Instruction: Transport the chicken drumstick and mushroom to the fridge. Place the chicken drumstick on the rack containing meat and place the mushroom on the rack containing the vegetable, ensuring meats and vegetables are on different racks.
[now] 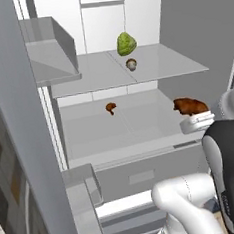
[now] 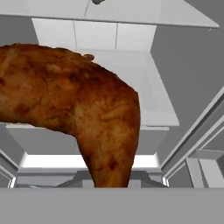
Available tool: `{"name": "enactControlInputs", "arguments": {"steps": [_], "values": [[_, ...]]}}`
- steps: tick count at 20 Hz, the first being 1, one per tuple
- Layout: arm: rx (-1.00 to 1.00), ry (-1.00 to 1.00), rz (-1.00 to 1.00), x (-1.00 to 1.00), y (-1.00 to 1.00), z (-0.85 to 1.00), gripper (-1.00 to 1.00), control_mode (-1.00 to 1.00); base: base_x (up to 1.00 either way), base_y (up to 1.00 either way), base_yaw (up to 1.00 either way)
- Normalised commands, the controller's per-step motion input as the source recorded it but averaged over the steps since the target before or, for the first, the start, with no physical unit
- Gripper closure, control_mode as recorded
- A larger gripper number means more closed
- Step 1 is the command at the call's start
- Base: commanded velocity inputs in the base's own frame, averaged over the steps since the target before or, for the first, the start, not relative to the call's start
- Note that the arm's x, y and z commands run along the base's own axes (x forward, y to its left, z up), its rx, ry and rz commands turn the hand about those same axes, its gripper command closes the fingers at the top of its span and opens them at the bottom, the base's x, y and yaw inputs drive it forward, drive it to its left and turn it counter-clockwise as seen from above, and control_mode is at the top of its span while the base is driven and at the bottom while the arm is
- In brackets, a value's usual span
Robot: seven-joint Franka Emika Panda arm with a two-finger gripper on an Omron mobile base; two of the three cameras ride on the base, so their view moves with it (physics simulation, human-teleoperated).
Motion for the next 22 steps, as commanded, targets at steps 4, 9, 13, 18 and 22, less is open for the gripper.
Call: {"name": "enactControlInputs", "arguments": {"steps": [4,9,13,18,22], "values": [[0.00,-0.22,0.00,0.43,0.00,-0.49,1.00,-1.00,0.00,0.00,0.00],[0.04,-0.13,0.00,0.75,0.00,-0.56,1.00,-1.00,0.00,0.00,0.00],[0.17,-0.01,0.00,0.91,0.00,-0.45,1.00,-1.00,0.00,0.00,0.00],[0.16,0.00,0.00,0.67,0.01,-0.60,1.00,-1.00,0.00,0.00,0.00],[0.14,0.00,0.00,0.78,0.00,-0.61,1.00,-1.00,0.00,0.00,0.00]]}}
